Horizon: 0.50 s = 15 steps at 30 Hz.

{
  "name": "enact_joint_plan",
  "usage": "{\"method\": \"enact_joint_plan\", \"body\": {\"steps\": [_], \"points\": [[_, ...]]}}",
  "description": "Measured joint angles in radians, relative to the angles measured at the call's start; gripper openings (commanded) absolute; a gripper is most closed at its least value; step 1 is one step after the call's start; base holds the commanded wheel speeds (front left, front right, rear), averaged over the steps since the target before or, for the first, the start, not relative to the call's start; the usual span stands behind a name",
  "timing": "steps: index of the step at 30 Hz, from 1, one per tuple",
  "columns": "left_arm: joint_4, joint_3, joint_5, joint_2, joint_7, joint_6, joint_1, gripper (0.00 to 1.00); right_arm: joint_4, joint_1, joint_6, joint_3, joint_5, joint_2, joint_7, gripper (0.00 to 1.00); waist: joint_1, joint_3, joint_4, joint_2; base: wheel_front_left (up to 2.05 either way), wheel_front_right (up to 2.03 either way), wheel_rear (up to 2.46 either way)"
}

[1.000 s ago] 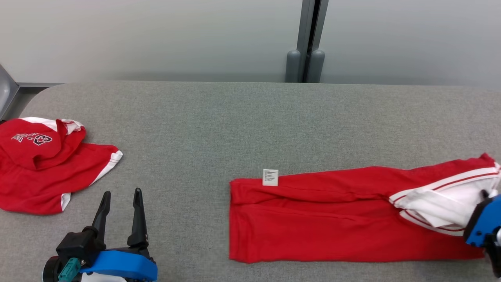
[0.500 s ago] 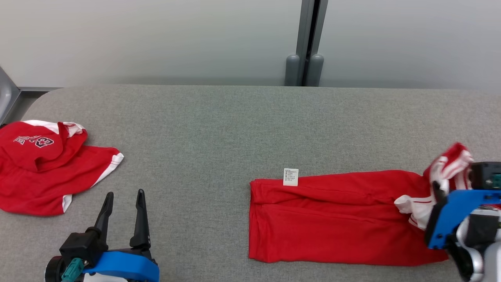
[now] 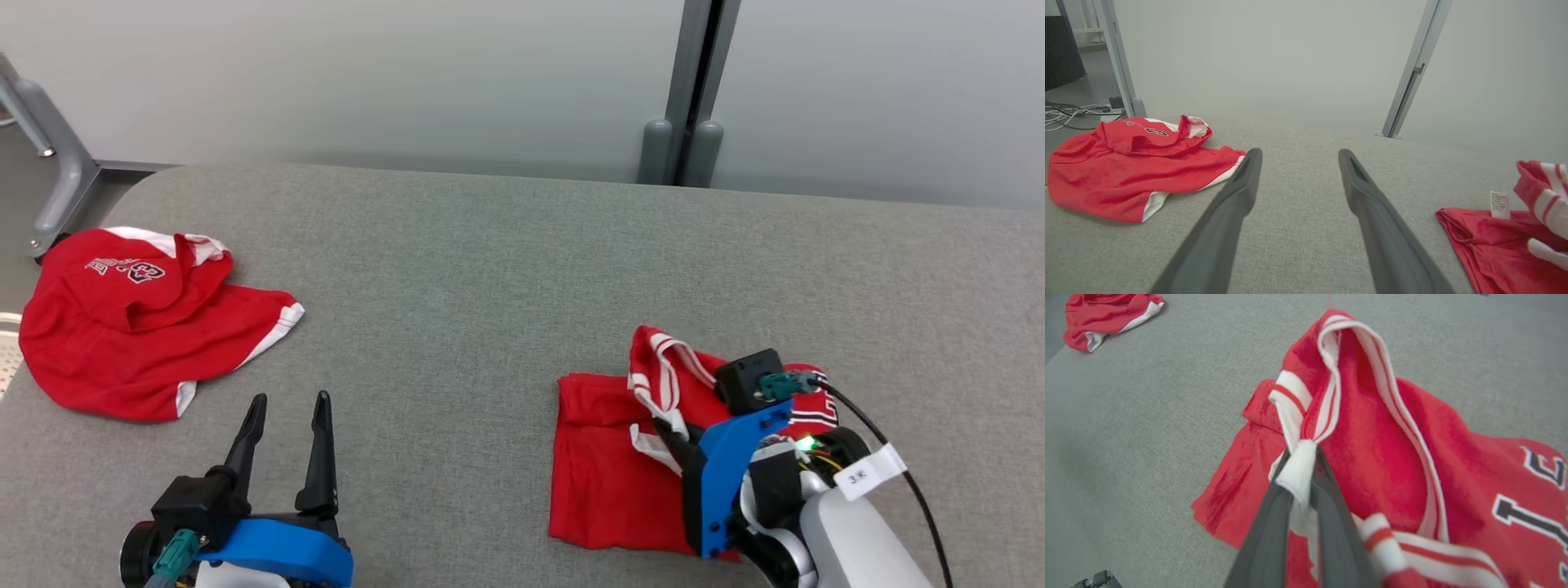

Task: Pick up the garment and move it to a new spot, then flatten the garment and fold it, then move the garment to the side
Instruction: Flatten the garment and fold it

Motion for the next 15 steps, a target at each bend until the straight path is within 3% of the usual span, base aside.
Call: {"method": "enact_joint_plan", "body": {"steps": [13, 14, 15], "points": [[0.019, -0.004, 0.000, 0.002, 0.000, -0.010, -0.012, 1.00, 0.196, -0.130, 0.000, 0.159, 0.086, 0.000, -0.057, 0.00, 0.0000, 0.018, 0.053, 0.0000, 0.00, 0.00, 0.00], [0.019, -0.004, 0.000, 0.002, 0.000, -0.010, -0.013, 1.00, 0.207, -0.137, 0.000, 0.173, 0.094, 0.000, -0.058, 0.42, 0.0000, 0.020, 0.052, 0.0000, 0.00, 0.00, 0.00], [0.020, -0.003, 0.000, 0.002, 0.000, -0.010, -0.014, 1.00, 0.214, -0.144, 0.000, 0.182, 0.104, 0.001, -0.064, 1.00, 0.0000, 0.021, 0.051, 0.0000, 0.00, 0.00, 0.00]]}}
